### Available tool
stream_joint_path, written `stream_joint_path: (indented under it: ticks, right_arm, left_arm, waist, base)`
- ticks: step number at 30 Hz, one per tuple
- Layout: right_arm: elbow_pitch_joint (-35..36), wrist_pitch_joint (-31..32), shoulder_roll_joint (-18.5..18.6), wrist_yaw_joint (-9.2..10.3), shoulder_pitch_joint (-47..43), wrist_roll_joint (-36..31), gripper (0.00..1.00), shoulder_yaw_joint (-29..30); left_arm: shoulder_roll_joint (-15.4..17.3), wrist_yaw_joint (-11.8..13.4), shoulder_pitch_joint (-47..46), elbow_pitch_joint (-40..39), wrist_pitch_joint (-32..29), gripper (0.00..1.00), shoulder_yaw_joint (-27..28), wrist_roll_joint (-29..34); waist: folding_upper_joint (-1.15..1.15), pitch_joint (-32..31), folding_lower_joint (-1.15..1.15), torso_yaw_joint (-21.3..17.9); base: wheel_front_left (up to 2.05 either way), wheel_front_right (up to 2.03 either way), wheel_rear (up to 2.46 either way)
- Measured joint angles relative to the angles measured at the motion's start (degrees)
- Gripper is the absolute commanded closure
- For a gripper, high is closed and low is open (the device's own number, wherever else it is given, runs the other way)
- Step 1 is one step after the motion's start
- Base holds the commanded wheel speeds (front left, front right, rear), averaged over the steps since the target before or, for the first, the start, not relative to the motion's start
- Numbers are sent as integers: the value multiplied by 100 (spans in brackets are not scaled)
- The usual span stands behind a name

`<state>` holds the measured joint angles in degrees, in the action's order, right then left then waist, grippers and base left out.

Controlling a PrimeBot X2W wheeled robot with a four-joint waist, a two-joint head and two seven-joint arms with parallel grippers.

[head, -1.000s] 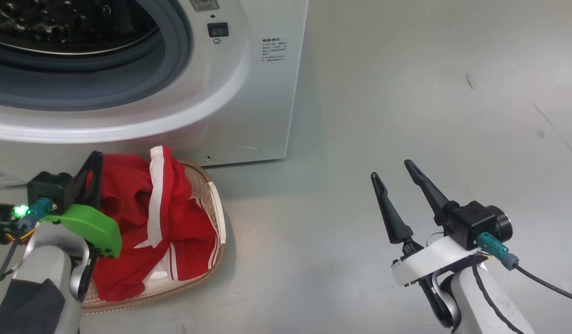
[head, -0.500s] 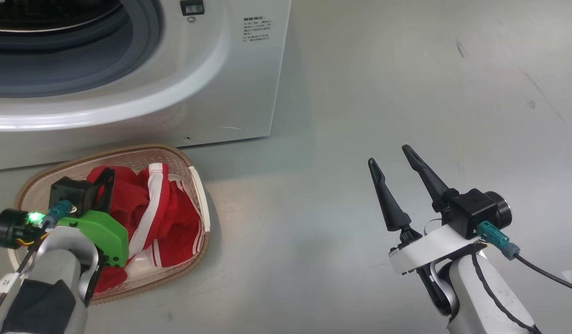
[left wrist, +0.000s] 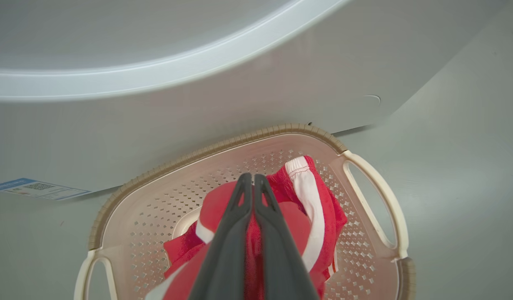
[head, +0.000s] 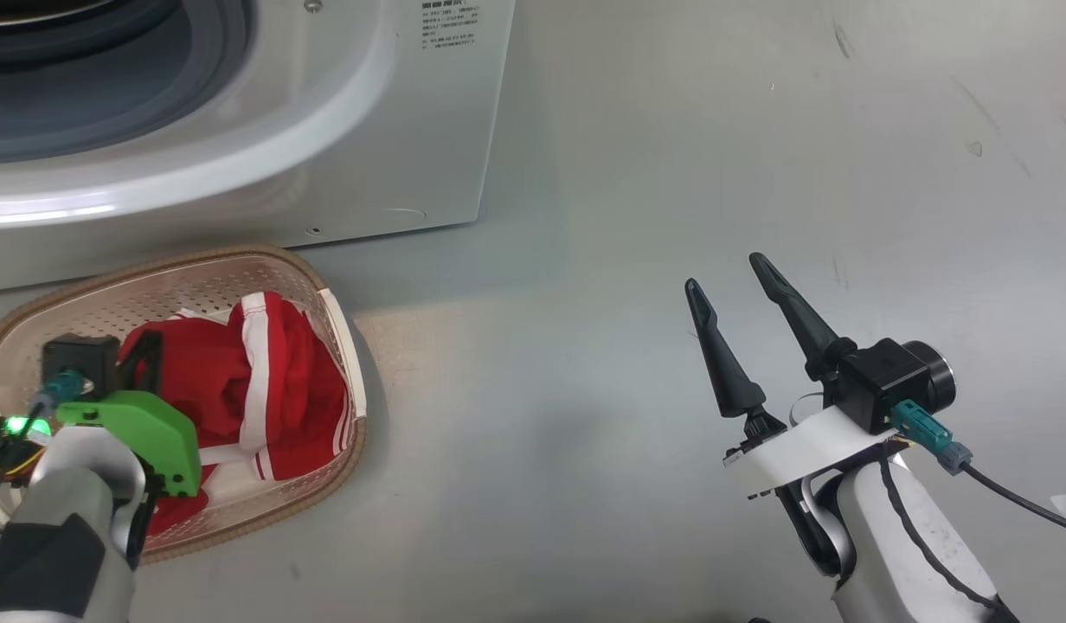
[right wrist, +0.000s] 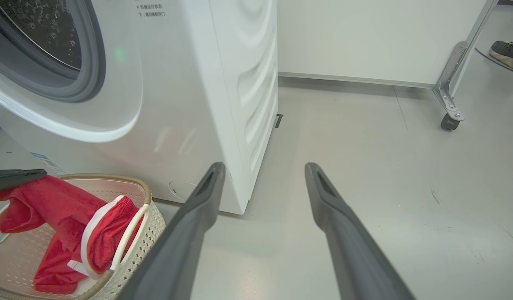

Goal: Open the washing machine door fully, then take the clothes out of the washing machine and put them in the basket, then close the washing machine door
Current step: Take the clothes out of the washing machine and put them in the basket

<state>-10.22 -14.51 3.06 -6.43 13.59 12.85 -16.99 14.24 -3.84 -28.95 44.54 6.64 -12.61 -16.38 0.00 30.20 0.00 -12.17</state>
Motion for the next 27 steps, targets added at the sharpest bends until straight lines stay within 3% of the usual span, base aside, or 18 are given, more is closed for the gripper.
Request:
stream_joint_path:
  ticks: [5, 16, 17, 19, 20, 27]
  right_arm:
    - [23, 0, -1, 2, 2, -48, 0, 29]
    - [69, 0, -11, 1, 129, -147, 0, 23]
    - [70, 0, -13, 1, 131, -147, 0, 27]
    - [68, 0, -14, 1, 132, -147, 0, 29]
    - [68, 0, -14, 1, 132, -147, 0, 29]
    - [66, 1, -19, 2, 159, -147, 0, 40]
  left_arm:
    - [-62, 91, -143, 321, 56, 100, 421, -431]
    - [-48, 205, -358, 748, 286, 100, 632, -553]
    - [-48, 205, -375, 799, 311, 93, 628, -555]
    - [-55, 205, -399, 878, 322, 43, 616, -555]
    - [-55, 205, -408, 900, 360, 0, 610, -553]
    - [-74, 211, -572, 1094, 461, 0, 609, -553]
  waist:
    - [0, 128, 0, -7]
    - [0, 379, 0, 2]
    - [0, 396, 0, -1]
    - [0, 415, 0, -4]
    - [0, 421, 0, -5]
    - [0, 443, 0, 1]
  base:
    - [0, 0, 0]
    - [0, 0, 0]
    - [0, 0, 0]
    - [0, 0, 0]
    - [0, 0, 0]
    - [0, 0, 0]
